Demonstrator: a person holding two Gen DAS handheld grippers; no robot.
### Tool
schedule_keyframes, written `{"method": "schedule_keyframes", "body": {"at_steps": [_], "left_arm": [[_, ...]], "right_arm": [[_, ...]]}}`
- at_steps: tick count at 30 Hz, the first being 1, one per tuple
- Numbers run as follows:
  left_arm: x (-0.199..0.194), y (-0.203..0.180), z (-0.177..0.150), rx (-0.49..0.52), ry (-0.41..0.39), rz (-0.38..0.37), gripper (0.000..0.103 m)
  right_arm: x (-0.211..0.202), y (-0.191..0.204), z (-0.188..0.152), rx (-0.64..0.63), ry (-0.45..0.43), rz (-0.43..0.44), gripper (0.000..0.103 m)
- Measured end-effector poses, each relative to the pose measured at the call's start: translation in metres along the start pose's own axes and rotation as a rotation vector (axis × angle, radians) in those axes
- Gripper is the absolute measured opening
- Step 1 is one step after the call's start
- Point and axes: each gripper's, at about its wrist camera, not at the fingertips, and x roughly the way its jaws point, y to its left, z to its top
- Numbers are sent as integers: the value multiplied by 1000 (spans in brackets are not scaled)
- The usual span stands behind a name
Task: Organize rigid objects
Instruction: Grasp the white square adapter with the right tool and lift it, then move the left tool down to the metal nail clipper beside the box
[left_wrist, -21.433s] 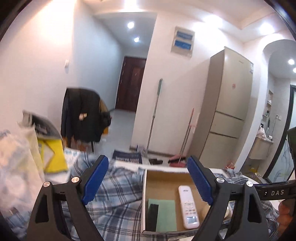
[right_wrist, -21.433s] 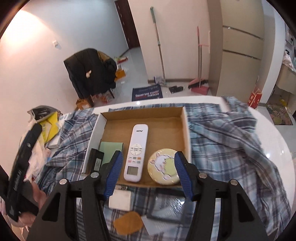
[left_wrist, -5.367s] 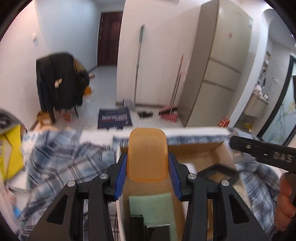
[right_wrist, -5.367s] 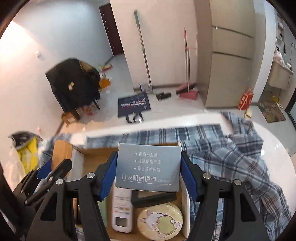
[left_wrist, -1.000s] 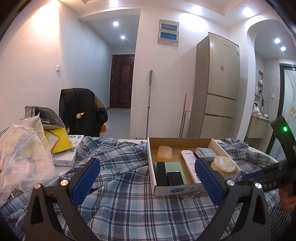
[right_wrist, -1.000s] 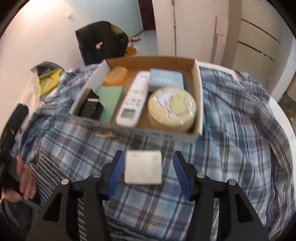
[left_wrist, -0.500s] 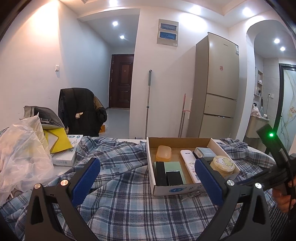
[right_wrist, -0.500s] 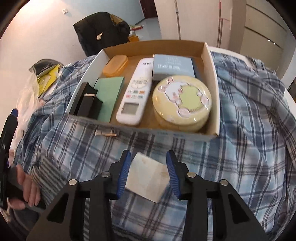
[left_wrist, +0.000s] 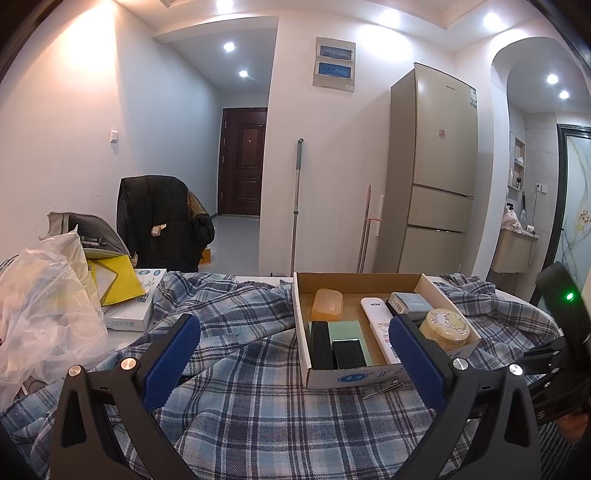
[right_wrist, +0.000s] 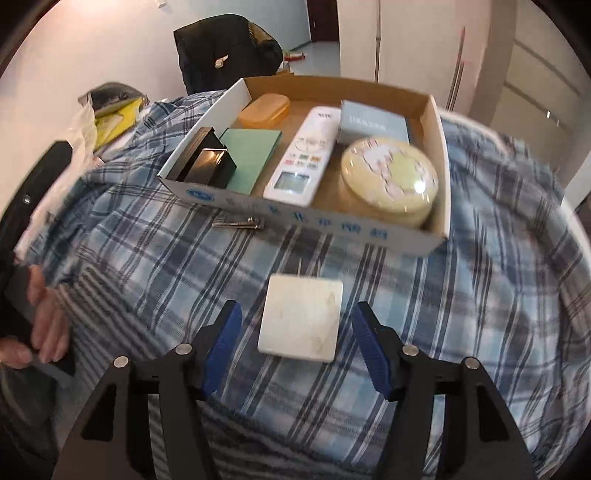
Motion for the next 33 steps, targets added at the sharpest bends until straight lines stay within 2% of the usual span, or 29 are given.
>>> {"method": "schedule_keyframes", "body": {"at_steps": [2,3,5,8,9,11,12,14,17,19,20,23,25,33], "left_arm": [[0,0,0,0,1,0,103],[0,0,0,0,1,0,103],[0,0,0,0,1,0,103],[4,-1,-1,8,30,10,103],[7,-2,-1,17,54,-5,103],[14,-7,-2,47,121,-79,102],[19,-12,-2,76,164,-117,99],[28,-22,-7,133,241,-173,79],[47,-36,-15,186,370,-251,67],[61,-46,-23,213,473,-349,58],[65,-51,-26,235,507,-383,58],[76,-68,-33,335,557,-357,58],[80,-74,-34,357,571,-370,58],[99,-84,-38,353,653,-404,58]], "right_arm": [[9,1,1,7,25,-22,60],[13,0,0,14,34,-12,50],[16,-2,-3,21,33,-19,44],[12,-6,-9,23,24,-31,44],[11,-8,-11,27,24,-28,44],[7,-18,-16,41,22,-31,44],[5,-22,-18,49,16,-39,44],[3,-34,-21,69,3,-56,44],[2,-53,-25,103,-27,-71,44],[1,-59,-26,117,-45,-59,44],[0,-63,-27,130,-53,-38,44],[-2,-69,-29,148,-64,4,45],[-4,-71,-32,138,-66,10,45],[-4,-69,-34,132,-72,38,45]]}}
